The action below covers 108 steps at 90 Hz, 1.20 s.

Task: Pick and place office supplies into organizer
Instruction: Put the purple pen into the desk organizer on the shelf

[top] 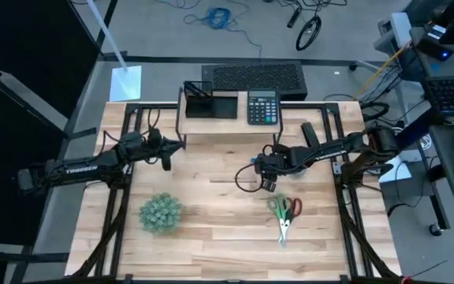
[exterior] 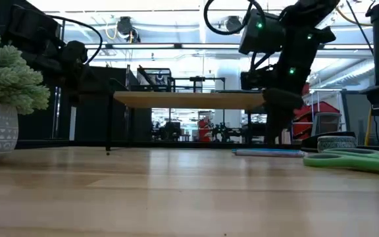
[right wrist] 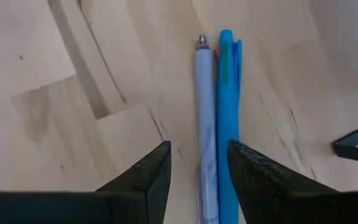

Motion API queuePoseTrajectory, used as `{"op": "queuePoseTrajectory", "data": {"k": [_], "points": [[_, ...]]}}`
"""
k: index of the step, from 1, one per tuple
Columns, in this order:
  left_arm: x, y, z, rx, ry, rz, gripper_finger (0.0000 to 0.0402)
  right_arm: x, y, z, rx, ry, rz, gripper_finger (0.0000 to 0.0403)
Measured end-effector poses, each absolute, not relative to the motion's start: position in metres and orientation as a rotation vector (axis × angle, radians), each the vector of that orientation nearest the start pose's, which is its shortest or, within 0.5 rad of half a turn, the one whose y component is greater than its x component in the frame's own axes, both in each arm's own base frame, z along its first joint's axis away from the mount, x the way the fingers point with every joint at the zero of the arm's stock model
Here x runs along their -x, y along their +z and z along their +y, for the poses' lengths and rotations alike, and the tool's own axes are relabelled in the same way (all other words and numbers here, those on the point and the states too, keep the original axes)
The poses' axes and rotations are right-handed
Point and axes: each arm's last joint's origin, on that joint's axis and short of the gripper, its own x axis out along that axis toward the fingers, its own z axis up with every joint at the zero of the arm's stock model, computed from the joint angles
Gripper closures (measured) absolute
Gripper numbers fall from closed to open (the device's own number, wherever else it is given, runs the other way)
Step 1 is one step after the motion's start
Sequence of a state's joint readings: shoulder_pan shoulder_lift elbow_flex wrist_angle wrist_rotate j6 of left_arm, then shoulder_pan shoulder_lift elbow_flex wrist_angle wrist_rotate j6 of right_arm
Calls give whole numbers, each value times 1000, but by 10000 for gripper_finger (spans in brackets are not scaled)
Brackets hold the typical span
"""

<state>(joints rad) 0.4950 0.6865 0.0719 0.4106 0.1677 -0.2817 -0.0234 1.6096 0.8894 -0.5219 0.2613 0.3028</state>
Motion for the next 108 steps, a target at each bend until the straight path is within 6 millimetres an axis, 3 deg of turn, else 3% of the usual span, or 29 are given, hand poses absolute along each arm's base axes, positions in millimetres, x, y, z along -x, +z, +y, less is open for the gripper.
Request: {"op": "queuePoseTrajectory", "data": {"k": [51,108], "points": [[-130,159,65,345,352,147,391,-275,142,-20,-124,-422,1173,268],[-130,159,65,345,352,147,391,-281,125,-17,-105,-398,1211,273]]}}
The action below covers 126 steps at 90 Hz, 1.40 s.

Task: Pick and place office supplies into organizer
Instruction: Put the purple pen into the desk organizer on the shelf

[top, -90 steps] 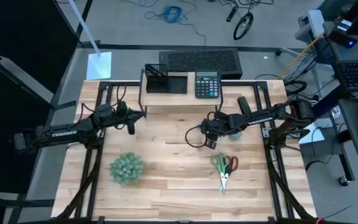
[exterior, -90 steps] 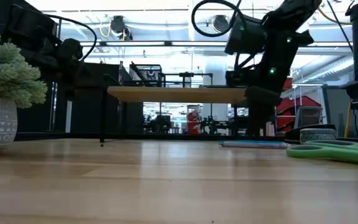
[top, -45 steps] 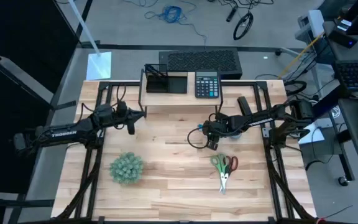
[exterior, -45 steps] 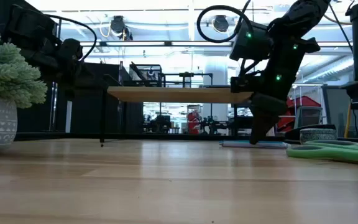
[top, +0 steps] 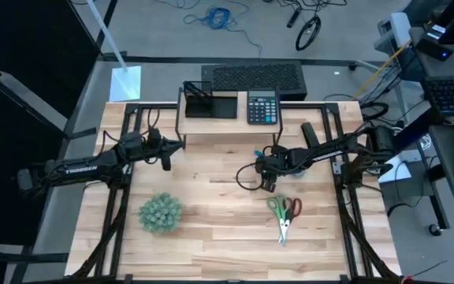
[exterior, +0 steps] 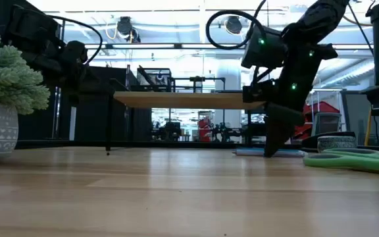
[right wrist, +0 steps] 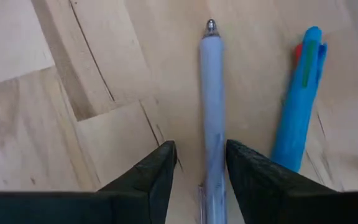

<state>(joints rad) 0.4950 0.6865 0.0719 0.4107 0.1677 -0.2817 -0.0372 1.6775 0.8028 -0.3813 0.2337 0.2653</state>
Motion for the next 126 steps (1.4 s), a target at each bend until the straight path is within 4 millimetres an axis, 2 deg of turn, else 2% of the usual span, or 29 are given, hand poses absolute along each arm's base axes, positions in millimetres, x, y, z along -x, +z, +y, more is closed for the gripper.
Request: {"op": "queuePoseTrajectory", "data": {"k": [8,25,30,56,68,83,109,126], "points": [[-130,159,65,345,352,147,391,-280,125,-17,-98,-386,1216,293],[-130,159,65,345,352,146,391,-280,124,-17,-123,-350,1226,376],[-130,159,65,345,352,147,391,-280,124,-16,-127,-351,1226,390],[-130,159,65,389,355,139,391,-283,127,-16,-182,-338,1206,391],[-130,159,64,424,356,133,391,-288,136,-14,-195,-325,1179,395],[-130,159,64,425,346,133,391,-297,155,-11,-215,-262,1055,397],[-131,159,63,428,318,138,391,-306,163,-4,-195,-217,942,397],[-133,160,55,425,168,153,388,-317,173,-3,-205,-170,797,398]]}}
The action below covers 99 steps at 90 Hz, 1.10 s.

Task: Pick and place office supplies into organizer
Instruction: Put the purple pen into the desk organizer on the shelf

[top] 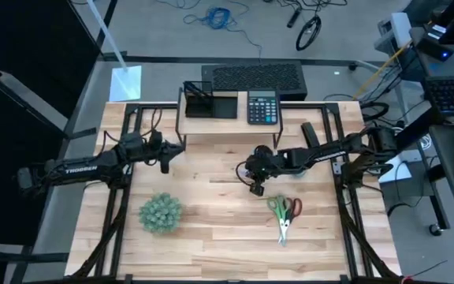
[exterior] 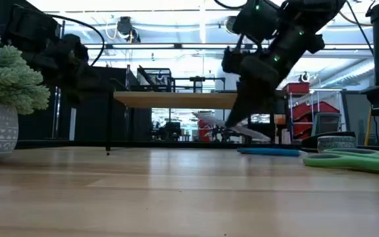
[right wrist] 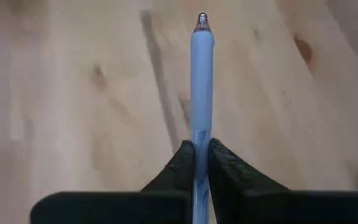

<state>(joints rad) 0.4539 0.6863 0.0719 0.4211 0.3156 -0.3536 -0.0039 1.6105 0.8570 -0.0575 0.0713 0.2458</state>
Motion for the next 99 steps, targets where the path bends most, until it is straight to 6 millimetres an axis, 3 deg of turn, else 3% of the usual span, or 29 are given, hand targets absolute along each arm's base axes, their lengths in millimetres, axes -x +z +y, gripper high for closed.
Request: {"op": "queuePoseTrajectory", "data": {"k": [14,39,49,67,99], "points": [[-137,169,49,398,83,78,355,-327,187,-4,-185,-142,623,398],[-141,178,40,415,-1,7,216,-344,225,-4,-143,-92,194,396],[-143,182,36,403,-19,-31,182,-346,241,-4,-107,-85,35,396],[-155,203,29,362,-41,-71,171,-345,259,-10,-93,-93,-146,396],[-200,235,23,236,-86,-44,171,-343,268,-9,-128,-82,-240,395]]}}
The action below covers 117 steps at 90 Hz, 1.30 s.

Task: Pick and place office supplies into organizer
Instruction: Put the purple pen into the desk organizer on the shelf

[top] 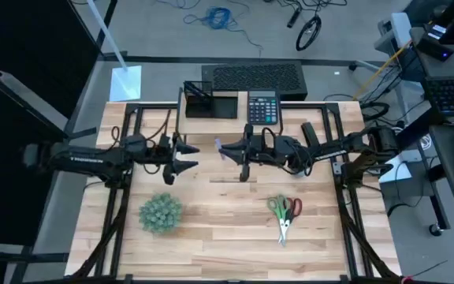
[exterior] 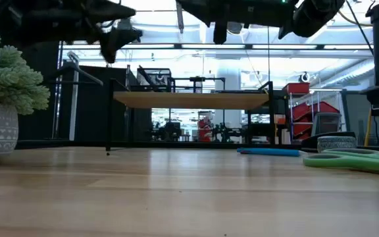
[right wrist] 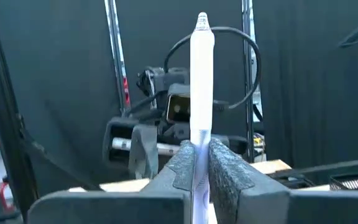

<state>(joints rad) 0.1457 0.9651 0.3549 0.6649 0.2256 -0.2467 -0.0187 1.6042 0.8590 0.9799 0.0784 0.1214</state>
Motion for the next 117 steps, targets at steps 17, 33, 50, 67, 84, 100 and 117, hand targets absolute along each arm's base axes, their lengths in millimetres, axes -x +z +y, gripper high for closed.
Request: {"op": "queuePoseTrajectory", "data": {"k": [17,33,50,67,84,100,117], "points": [[-226,243,20,194,-110,-18,171,-344,268,-5,-134,-72,-239,395],[-247,246,18,193,-127,1,171,-344,268,-1,-126,-60,-236,395],[-267,251,14,193,-151,10,171,-344,267,-1,-124,-61,-234,395],[-283,252,15,196,-149,22,171,-344,267,-1,-120,-61,-233,395],[-289,254,15,196,-149,23,191,-344,266,-1,-119,-62,-218,395],[-289,252,16,197,-147,43,277,-344,266,-1,-117,-59,-216,395],[-289,250,17,184,-139,62,374,-344,266,-1,-120,-56,-215,393]]}}
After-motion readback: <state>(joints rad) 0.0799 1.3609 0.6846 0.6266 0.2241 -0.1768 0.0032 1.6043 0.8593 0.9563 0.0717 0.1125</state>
